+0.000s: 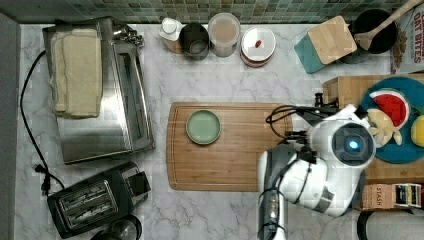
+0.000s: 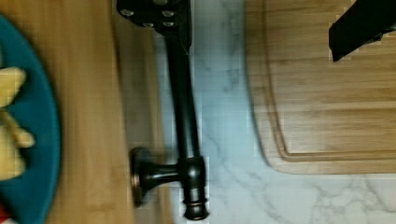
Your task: Open the drawer.
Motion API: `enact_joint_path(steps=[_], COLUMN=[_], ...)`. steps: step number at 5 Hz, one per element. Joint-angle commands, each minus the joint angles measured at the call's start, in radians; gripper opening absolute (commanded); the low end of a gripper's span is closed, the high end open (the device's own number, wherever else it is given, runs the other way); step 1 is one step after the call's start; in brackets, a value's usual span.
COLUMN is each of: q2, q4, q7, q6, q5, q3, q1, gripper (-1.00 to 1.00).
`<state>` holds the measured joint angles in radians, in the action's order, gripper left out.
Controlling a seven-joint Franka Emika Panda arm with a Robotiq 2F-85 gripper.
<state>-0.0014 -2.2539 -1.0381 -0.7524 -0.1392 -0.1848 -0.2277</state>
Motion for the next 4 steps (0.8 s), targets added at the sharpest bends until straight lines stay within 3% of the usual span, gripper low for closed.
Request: enact_joint_path(steps=[1,3,4], q2=[-0.002,0.013,0.009], q4=[-0.054,-0.121,-0.156], q7=[-0.116,-0.185,-0.175], q6=[-0.145,-0.246,-0.281], q5=[-0.063,0.003,0.023], q3=[0.023,0.0,-0.045], q1=[-0.054,-0.058,-0.015], gripper=[1.0,1.0,1.0])
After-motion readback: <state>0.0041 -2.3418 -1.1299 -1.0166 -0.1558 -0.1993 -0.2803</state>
